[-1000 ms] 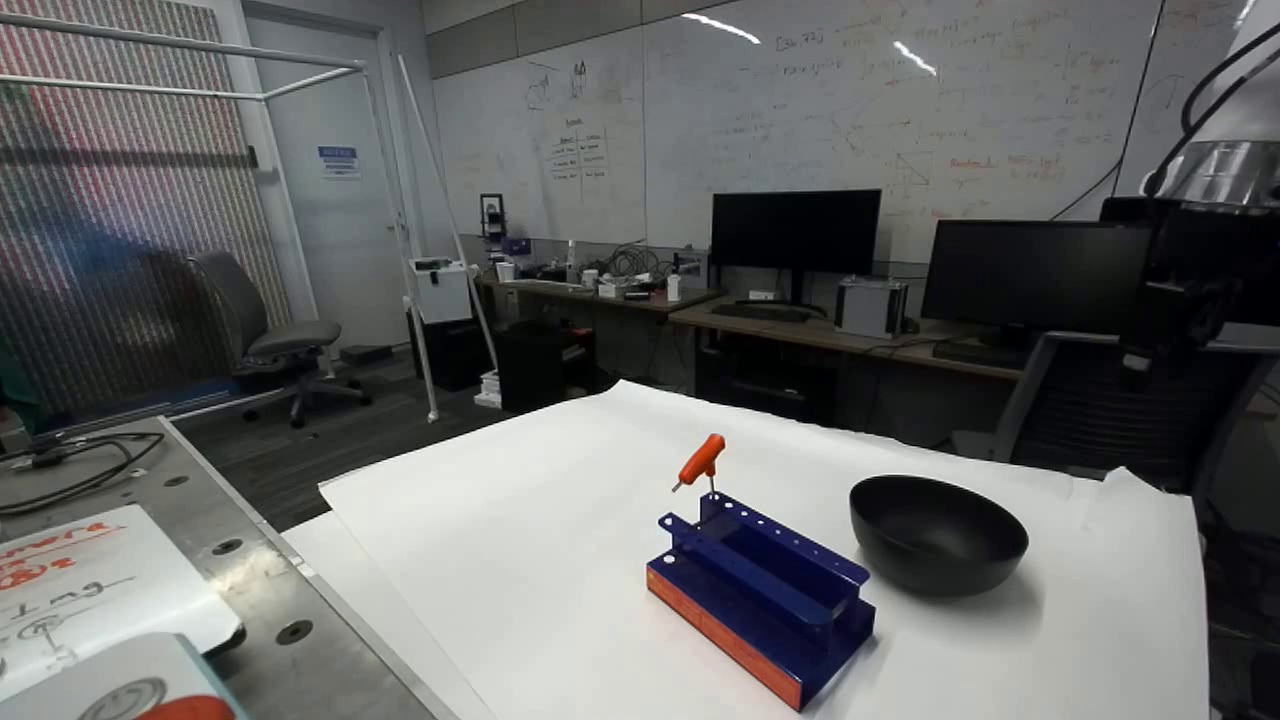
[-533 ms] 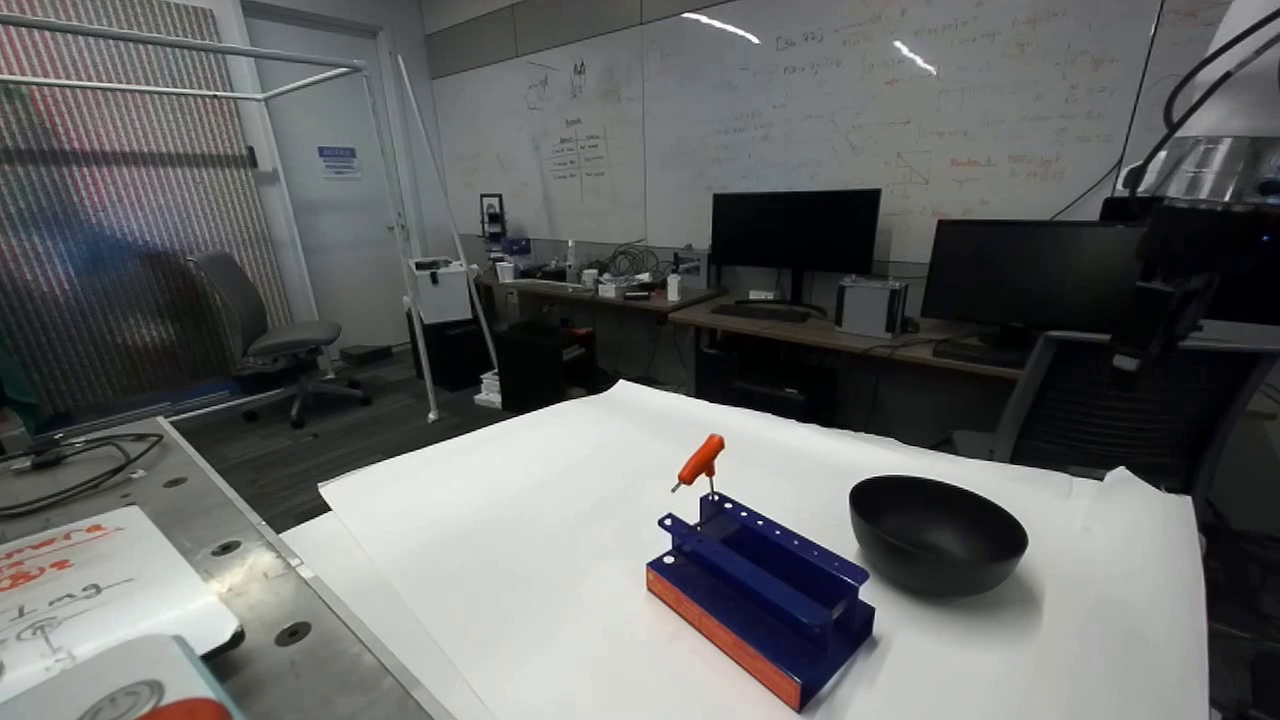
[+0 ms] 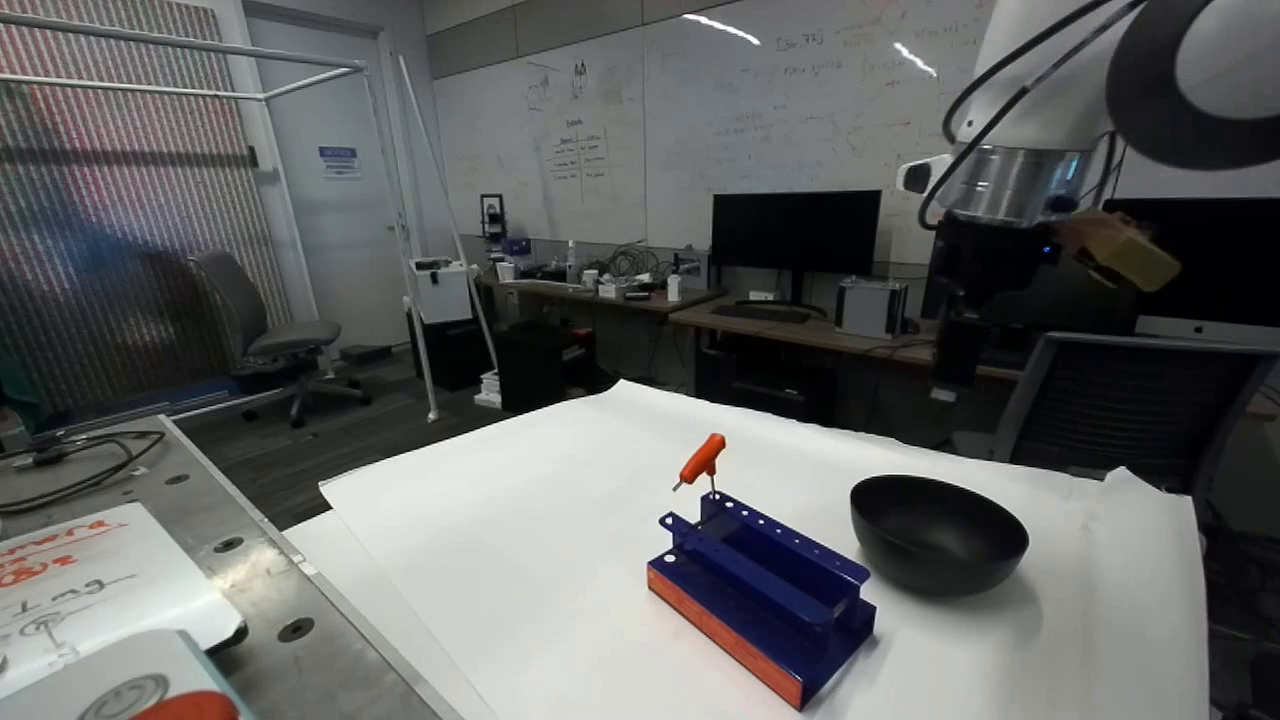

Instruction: Pick up the orange object tool and put it in the bowl

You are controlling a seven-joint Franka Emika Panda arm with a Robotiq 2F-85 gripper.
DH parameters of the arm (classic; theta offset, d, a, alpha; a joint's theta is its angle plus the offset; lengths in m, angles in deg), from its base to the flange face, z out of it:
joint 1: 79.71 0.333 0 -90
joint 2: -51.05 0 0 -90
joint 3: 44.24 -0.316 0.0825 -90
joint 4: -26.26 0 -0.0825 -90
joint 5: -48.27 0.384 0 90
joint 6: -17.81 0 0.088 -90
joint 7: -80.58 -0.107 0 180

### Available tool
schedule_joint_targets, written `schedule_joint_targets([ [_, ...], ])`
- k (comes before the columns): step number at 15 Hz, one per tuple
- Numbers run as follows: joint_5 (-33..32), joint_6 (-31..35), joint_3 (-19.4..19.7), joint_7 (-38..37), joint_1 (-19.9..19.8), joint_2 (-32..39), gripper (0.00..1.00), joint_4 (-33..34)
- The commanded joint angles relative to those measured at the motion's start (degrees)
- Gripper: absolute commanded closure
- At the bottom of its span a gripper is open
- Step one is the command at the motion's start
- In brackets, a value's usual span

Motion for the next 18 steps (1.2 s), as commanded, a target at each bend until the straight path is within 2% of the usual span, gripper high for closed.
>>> schedule_joint_targets([
  [1, -4.2, 6.5, -3.5, -9.5, 0.0, 10.3, 0.0, 6.1],
  [4, -8.0, 8.9, -4.9, -23.9, 0.1, 16.1, 0.0, 9.1],
  [7, -11.2, 8.3, -4.7, -37.2, 1.9, 20.7, 0.0, 12.5],
  [11, -10.7, 6.8, -4.2, -54.0, 6.1, 24.9, 0.0, 16.7],
  [12, -9.7, 8.3, -3.6, -46.8, 5.1, 22.8, 0.0, 13.3],
  [17, -9.7, 8.3, -3.1, -47.7, 5.7, 23.6, 0.0, 13.4],
  [18, -8.1, 7.9, -3.0, -50.4, 5.9, 24.1, 0.0, 15.8],
])
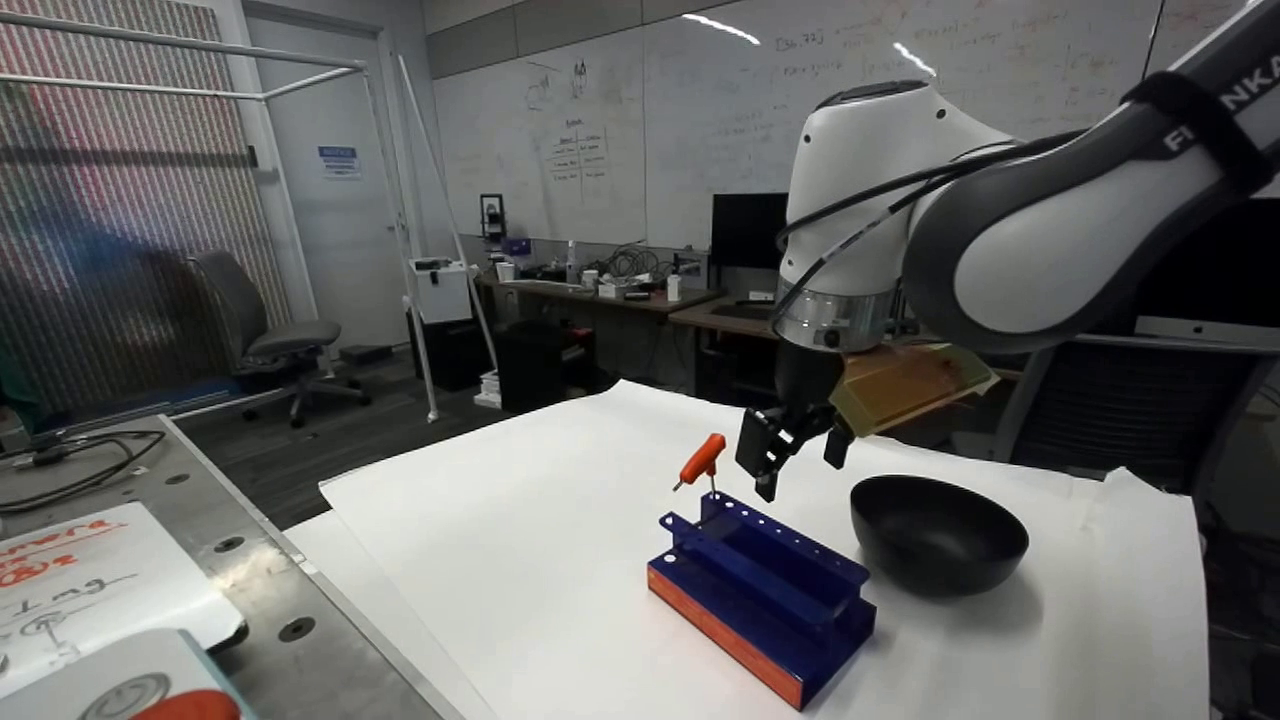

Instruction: Pick up the orange object tool and put it in the bowl

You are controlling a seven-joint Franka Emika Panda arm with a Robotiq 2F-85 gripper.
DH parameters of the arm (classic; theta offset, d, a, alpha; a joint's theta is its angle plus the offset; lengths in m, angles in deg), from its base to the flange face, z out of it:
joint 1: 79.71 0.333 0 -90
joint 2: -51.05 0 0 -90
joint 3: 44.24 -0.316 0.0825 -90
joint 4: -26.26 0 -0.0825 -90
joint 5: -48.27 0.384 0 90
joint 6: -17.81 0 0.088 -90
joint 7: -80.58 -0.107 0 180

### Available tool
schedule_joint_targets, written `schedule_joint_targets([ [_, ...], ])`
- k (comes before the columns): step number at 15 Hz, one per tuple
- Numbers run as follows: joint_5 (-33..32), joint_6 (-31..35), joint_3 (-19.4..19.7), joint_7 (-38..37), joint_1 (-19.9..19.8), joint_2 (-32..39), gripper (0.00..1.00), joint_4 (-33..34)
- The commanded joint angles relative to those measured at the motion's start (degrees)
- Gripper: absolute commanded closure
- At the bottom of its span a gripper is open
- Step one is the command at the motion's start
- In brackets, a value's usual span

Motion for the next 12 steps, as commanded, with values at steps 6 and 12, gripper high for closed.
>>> schedule_joint_targets([
  [6, 4.7, 1.8, 1.1, -13.8, 2.2, 4.6, 0.0, 10.8],
  [12, -1.1, 3.2, 4.7, -26.3, 6.1, 12.7, 0.0, 17.8],
])
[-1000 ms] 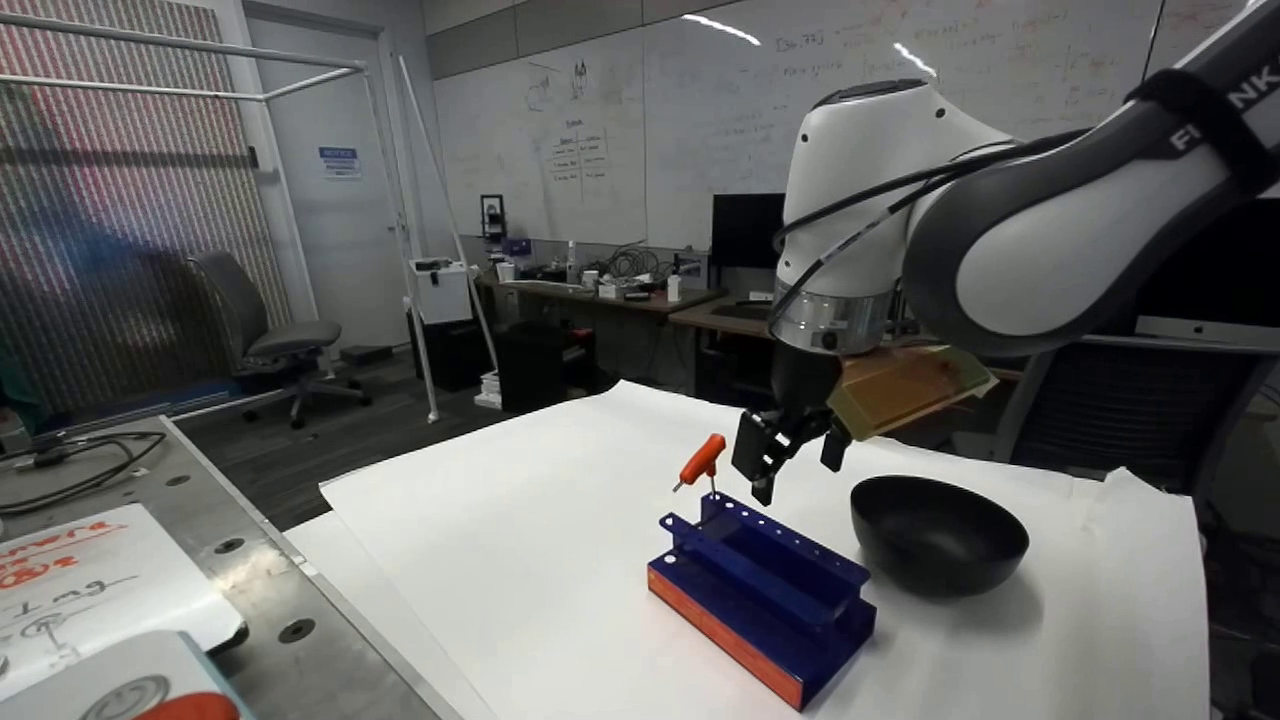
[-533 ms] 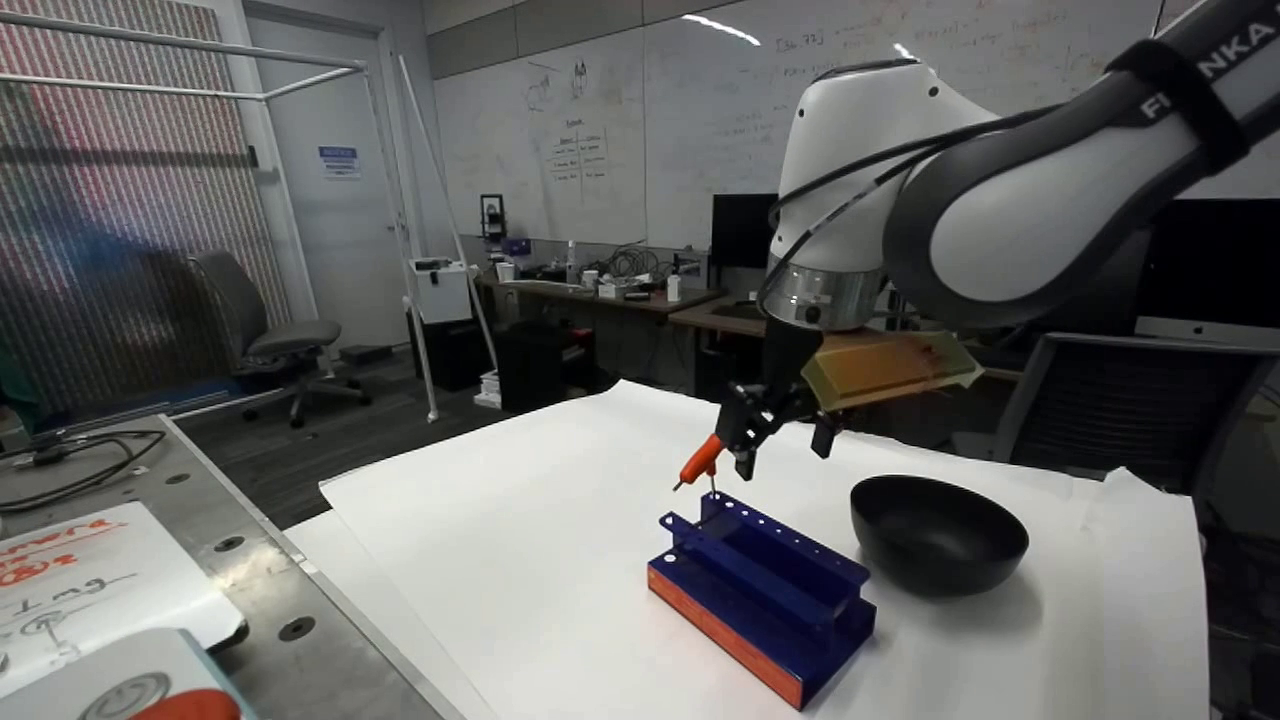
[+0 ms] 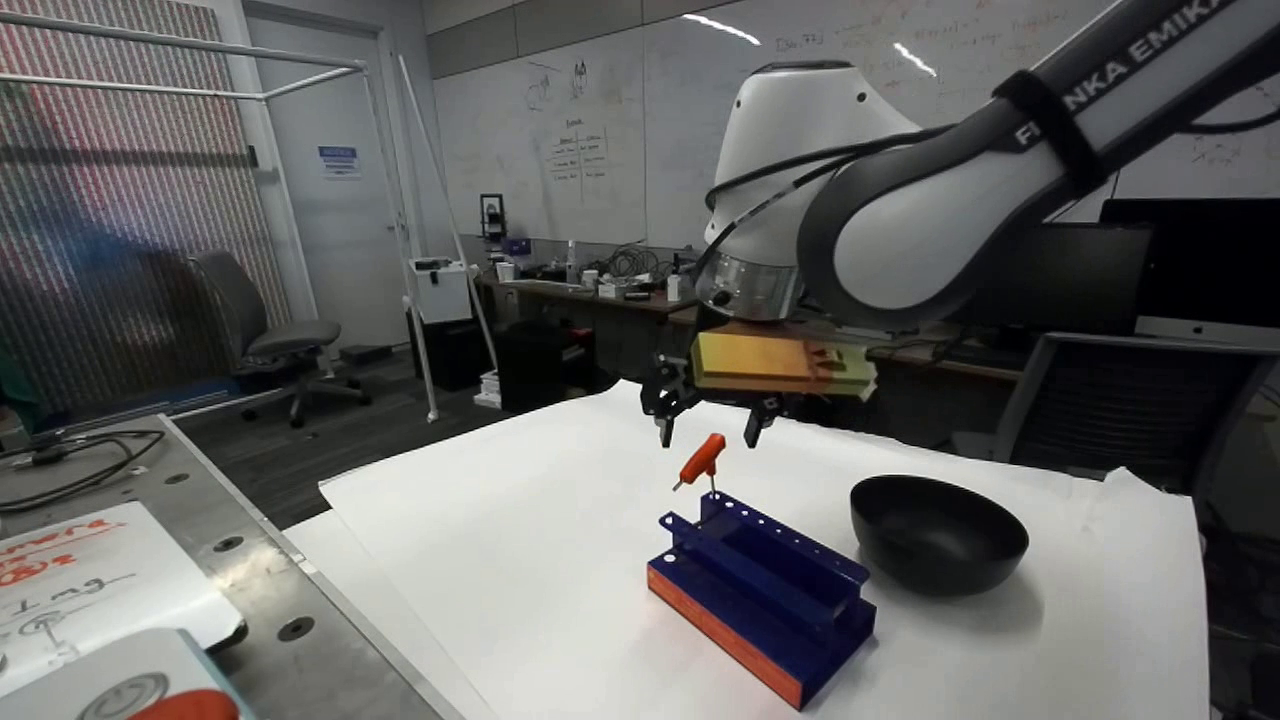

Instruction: Pick up the orange object tool and put it in the bowl

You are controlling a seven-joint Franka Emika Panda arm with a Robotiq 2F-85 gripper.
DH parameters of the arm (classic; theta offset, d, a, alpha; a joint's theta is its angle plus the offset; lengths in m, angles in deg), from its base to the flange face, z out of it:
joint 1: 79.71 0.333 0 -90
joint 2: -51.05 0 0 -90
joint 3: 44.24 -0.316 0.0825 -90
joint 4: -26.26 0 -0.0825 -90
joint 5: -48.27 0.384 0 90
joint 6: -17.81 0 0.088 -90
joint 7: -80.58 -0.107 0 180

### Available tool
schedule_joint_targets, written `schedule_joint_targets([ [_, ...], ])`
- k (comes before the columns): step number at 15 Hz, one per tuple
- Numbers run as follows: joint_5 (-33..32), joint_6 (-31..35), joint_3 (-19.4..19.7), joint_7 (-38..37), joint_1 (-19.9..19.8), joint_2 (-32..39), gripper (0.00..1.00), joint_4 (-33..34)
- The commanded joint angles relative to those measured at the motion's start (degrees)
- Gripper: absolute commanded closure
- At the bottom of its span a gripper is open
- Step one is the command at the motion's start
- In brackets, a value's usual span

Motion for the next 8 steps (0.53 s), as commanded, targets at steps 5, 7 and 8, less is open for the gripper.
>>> schedule_joint_targets([
  [5, -2.3, -5.6, 4.9, -7.6, 4.8, 5.9, 0.5, 7.3],
  [7, -1.7, -7.9, 4.7, -7.4, 4.9, 5.5, 0.65, 7.8],
  [8, -1.8, -8.8, 4.6, -7.6, 4.9, 5.5, 0.73, 8.2],
])
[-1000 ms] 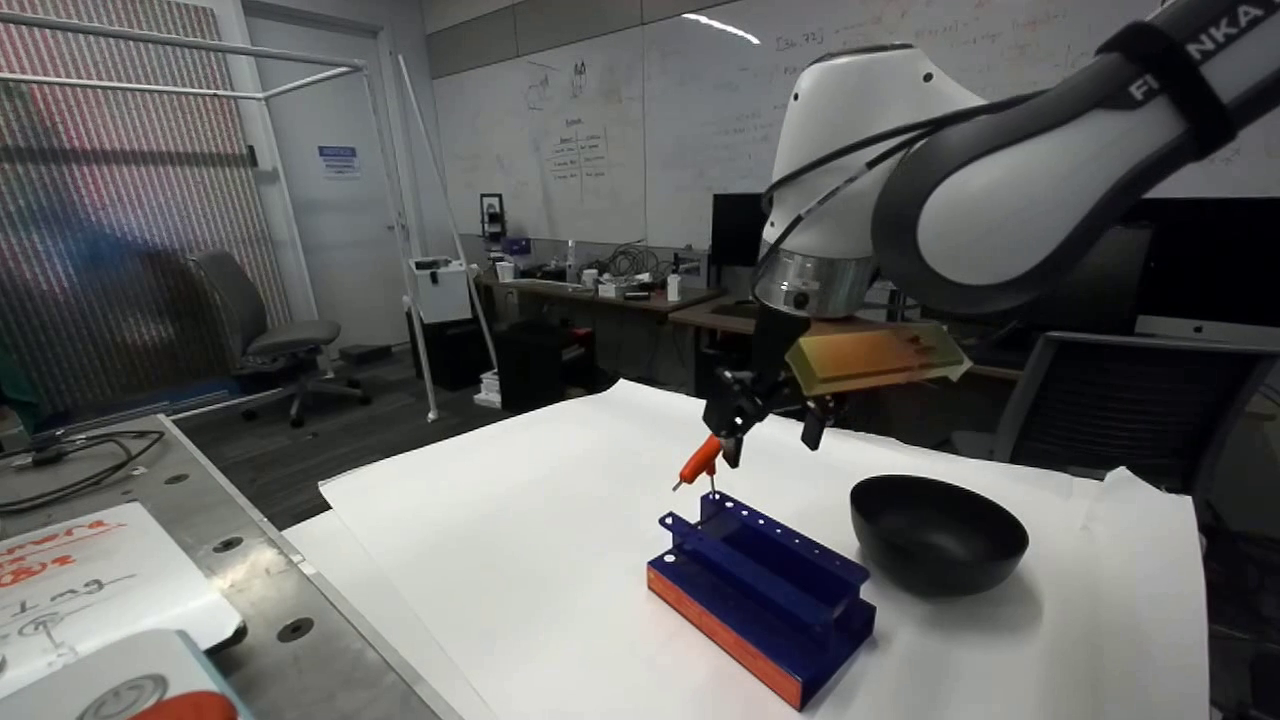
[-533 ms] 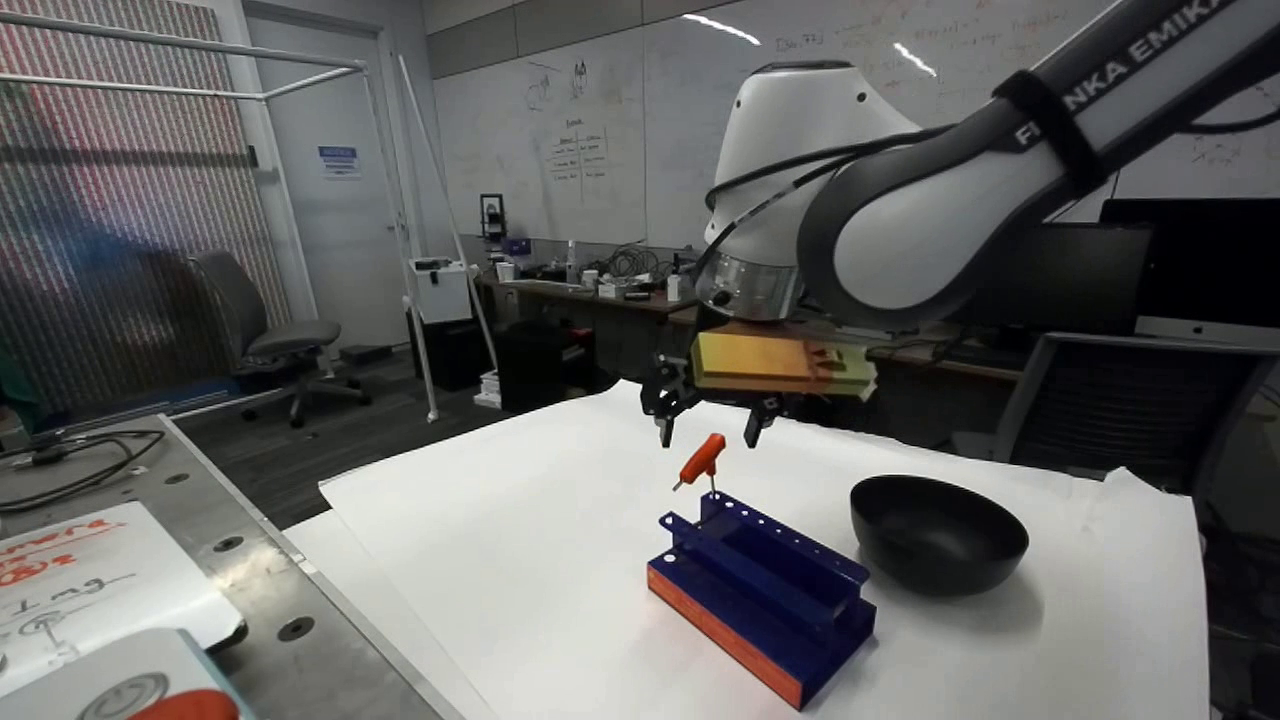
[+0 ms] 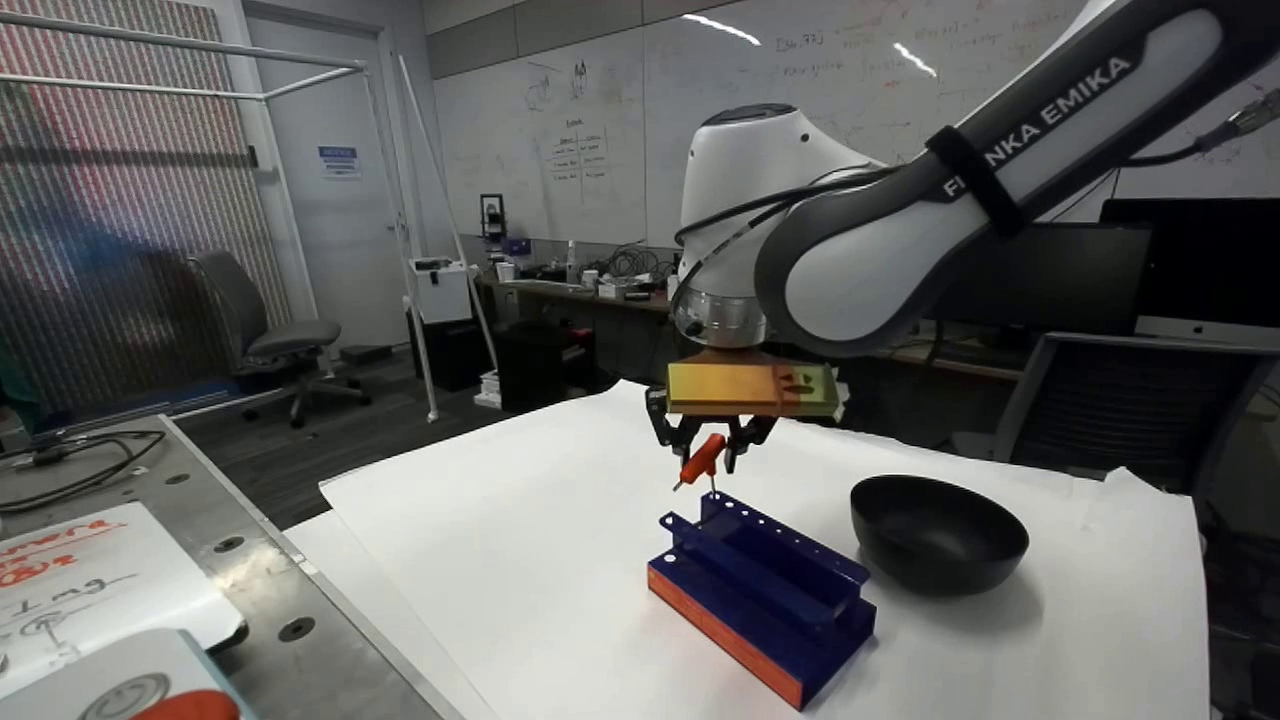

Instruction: Pick up the orange object tool and put it in the bowl

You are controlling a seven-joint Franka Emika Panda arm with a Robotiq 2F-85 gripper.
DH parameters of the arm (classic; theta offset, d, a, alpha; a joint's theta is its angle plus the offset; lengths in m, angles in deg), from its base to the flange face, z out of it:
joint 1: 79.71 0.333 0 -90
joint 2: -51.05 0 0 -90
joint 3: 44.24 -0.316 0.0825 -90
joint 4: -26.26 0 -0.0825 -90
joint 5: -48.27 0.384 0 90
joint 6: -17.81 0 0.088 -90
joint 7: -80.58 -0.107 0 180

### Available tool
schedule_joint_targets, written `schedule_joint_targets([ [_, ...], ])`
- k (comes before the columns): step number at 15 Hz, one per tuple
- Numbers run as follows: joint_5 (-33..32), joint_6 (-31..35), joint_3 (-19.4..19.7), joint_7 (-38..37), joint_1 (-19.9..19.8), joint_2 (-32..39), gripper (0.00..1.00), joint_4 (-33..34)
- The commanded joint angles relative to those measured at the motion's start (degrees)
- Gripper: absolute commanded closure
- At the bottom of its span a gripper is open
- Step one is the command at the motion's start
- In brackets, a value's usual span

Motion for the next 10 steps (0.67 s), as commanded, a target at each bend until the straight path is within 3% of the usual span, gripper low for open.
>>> schedule_joint_targets([
  [1, -0.6, -3.9, 0.7, -1.8, 1.2, 0.0, 0.8, 2.9],
  [2, -0.5, -4.5, 0.6, -1.9, 1.2, 0.0, 0.87, 3.1],
  [4, -0.3, -5.4, 0.4, -1.8, 1.0, -0.4, 0.92, 3.2],
  [5, -0.2, -5.7, 0.3, -1.7, 0.9, -0.5, 0.88, 3.3],
  [10, -1.6, -8.3, 0.6, 0.0, 0.4, -6.3, 0.87, 2.1],
])
